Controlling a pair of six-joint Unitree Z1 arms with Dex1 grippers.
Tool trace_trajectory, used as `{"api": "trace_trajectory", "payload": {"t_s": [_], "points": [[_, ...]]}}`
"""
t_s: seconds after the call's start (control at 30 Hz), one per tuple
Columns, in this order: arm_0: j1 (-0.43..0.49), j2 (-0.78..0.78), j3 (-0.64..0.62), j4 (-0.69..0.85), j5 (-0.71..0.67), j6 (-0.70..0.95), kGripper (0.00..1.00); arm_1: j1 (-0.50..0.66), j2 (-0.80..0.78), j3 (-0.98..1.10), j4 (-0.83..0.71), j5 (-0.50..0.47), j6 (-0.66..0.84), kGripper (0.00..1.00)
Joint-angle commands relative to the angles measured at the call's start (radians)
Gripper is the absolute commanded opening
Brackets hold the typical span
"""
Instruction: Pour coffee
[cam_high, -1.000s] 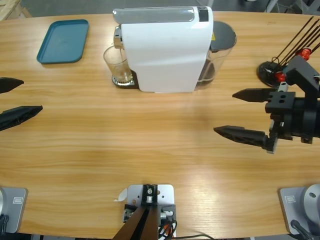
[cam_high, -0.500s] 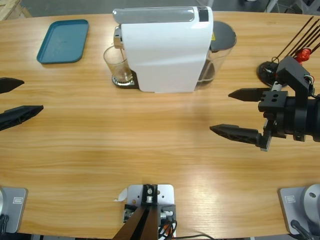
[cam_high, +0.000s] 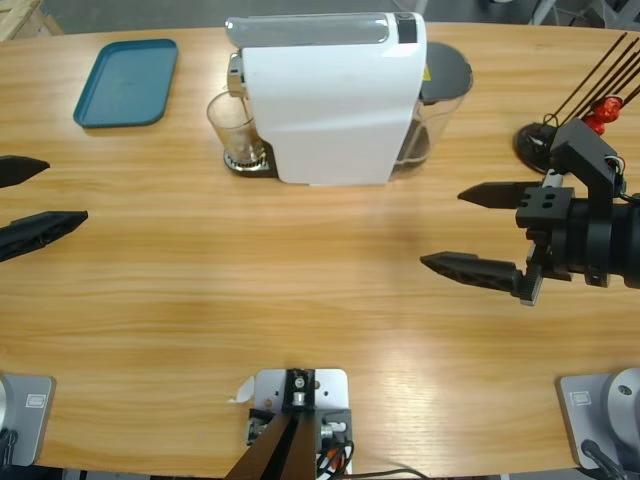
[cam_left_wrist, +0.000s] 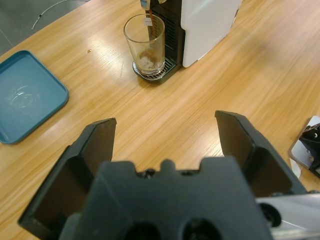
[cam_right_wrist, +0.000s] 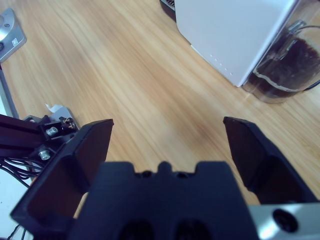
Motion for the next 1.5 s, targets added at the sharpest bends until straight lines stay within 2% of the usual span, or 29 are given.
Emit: {"api": "trace_trajectory", "payload": {"t_s": [0.03, 1.5], "points": [[-0.004, 0.032, 0.038, -0.012, 0.017, -0.015, 0.858, 0.01, -0.005, 0.029, -0.013, -0.014, 0.015, 1.0], [-0.004, 0.055, 0.036, -0.012, 0.02, -0.021, 0.858, 0.01, 0.005, 0.029, -0.014, -0.029, 0.03, 1.0]]}}
